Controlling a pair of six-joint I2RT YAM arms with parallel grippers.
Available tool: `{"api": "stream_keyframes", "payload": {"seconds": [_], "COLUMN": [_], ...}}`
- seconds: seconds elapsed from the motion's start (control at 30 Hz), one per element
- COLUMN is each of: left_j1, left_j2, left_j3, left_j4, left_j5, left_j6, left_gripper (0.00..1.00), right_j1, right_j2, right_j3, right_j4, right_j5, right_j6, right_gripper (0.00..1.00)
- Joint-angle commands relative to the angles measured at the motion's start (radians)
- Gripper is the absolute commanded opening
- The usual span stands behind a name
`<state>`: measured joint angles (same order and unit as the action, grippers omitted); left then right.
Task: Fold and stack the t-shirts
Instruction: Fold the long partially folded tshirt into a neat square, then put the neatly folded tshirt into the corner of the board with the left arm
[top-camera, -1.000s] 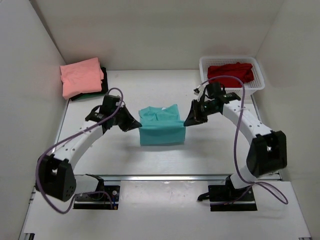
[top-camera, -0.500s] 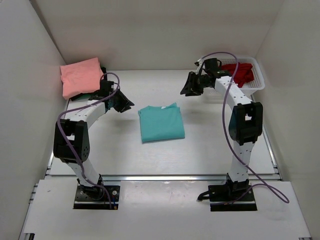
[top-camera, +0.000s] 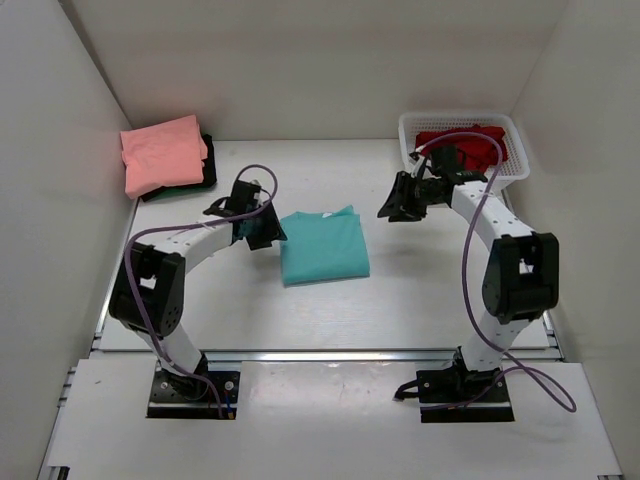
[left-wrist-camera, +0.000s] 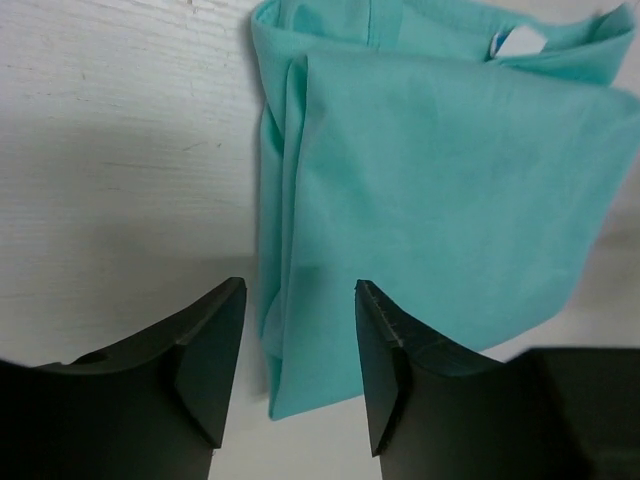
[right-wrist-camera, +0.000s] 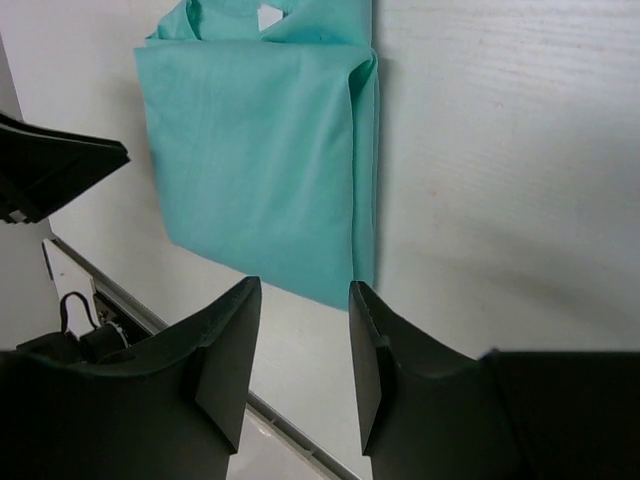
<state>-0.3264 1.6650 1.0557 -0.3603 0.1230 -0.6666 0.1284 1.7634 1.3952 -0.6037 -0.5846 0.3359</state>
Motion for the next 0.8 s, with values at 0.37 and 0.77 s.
{"api": "stream_keyframes", "payload": {"seconds": [0.37, 0.77], "left_j1": [-0.158, -0.135], "left_j2": [0.314, 0.365], "left_j3": [0.142, 0.185], "left_j4": [-0.175, -0.279], "left_j5": [-0.135, -0.117], "left_j6": [0.188, 0.268], "left_gripper": [0.83, 0.0], "right_j1": [-0.087, -0.125], "right_j2": [-0.265, -0.323], "right_j3": [-0.159, -0.193], "right_j4": [0.044, 0.044], "right_j5": [-0.037, -0.063], "right_j6": [-0.008, -0.006], "right_gripper": [0.38, 0.37]}}
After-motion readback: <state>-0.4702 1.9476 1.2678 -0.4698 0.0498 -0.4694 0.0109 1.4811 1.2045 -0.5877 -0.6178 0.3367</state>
